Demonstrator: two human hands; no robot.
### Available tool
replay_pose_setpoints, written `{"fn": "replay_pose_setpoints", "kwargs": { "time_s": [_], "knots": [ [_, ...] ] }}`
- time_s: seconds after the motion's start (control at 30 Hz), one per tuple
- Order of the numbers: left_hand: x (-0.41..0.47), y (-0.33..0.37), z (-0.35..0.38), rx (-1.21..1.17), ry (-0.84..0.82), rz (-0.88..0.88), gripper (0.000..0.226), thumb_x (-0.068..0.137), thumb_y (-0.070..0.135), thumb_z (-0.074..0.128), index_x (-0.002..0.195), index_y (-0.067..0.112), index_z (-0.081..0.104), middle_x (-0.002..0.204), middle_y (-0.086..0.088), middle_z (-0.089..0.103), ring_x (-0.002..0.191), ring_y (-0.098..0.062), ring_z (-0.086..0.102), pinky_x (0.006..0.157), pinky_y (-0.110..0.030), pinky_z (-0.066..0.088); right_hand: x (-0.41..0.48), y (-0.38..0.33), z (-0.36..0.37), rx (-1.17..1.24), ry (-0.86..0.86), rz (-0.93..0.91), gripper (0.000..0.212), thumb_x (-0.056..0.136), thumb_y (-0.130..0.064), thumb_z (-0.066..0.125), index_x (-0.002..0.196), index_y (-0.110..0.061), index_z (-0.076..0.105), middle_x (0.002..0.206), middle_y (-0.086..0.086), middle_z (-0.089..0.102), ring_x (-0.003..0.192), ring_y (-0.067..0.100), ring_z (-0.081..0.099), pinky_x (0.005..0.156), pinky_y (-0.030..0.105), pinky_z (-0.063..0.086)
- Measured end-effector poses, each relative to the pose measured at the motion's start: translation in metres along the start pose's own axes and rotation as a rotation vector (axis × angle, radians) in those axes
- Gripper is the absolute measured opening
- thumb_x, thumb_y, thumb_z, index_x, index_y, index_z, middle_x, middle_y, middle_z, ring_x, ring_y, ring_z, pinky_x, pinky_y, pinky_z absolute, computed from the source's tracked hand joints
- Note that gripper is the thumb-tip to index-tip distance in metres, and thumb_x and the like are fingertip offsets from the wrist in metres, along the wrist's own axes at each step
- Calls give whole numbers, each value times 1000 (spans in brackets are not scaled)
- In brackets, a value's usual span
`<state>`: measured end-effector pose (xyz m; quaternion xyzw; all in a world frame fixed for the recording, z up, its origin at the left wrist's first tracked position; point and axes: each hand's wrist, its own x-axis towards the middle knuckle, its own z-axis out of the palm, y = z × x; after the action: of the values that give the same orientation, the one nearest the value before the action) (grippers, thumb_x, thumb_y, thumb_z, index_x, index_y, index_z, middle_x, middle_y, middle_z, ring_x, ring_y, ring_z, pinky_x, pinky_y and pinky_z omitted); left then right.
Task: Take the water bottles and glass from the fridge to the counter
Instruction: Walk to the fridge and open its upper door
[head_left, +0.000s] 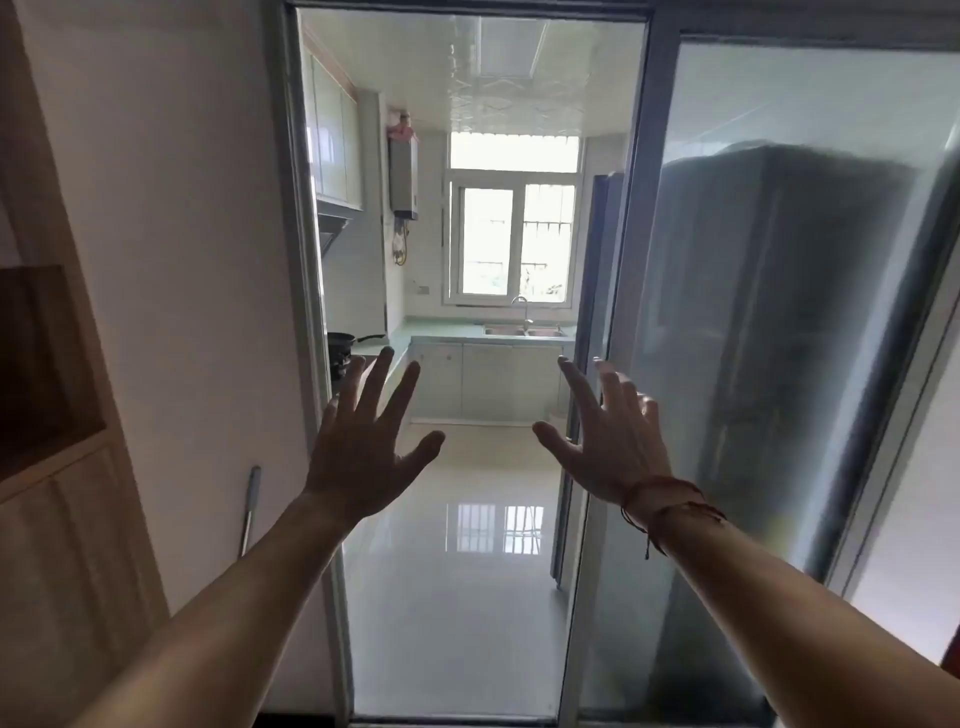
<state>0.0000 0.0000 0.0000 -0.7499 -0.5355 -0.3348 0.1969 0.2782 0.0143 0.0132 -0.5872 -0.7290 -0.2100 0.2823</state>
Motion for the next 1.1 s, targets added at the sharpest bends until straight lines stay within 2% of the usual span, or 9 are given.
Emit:
{"fn": "replay_pose_setpoints", "kwargs": {
  "time_s": [0.17, 0.37, 0.47, 0.6, 0.8, 1.1],
  "knots": [
    [50, -55, 40, -16, -18, 16, 89, 89, 78, 19, 156, 21, 31, 166, -9, 17, 151, -40, 19, 104, -70, 38, 66, -10, 56, 18, 15, 15, 83, 88, -66, 51, 156, -24, 27, 152, 23, 36, 135, 39, 41, 103, 58, 36],
    [103, -106, 91, -16, -8, 35, 82, 89, 67, 35, 152, 16, 40, 161, -17, 31, 144, -46, 33, 102, -67, 41, 126, -13, 118, -23, -2, 18, 83, 89, -68, 47, 157, -26, 23, 155, 21, 33, 136, 37, 39, 103, 56, 37],
    [123, -122, 119, -17, -25, 35, 80, 88, 66, 38, 150, 14, 44, 157, -20, 38, 140, -46, 37, 97, -65, 46, 152, -8, 146, -19, -12, 29, 84, 89, -68, 47, 156, -26, 22, 154, 20, 32, 136, 37, 38, 103, 55, 38],
    [158, -148, 159, 0, -38, 24, 80, 88, 65, 41, 149, 14, 45, 154, -21, 40, 137, -46, 40, 95, -63, 46, 193, 1, 189, -33, -47, 37, 84, 88, -68, 47, 157, -29, 18, 156, 18, 27, 138, 35, 34, 103, 54, 39],
    [218, -184, 234, 31, -66, 20, 78, 89, 64, 41, 147, 13, 48, 148, -20, 46, 130, -46, 44, 91, -60, 48, 261, 28, 266, 11, -52, 35, 84, 88, -65, 51, 157, -28, 22, 154, 19, 29, 136, 36, 36, 102, 57, 41],
    [339, -222, 348, 54, -83, -16, 77, 88, 63, 42, 144, 11, 50, 141, -24, 50, 123, -47, 49, 86, -58, 50, 387, 87, 376, 62, -106, 64, 81, 89, -66, 48, 156, -30, 19, 156, 18, 26, 140, 36, 32, 107, 60, 36]
  ]
}}
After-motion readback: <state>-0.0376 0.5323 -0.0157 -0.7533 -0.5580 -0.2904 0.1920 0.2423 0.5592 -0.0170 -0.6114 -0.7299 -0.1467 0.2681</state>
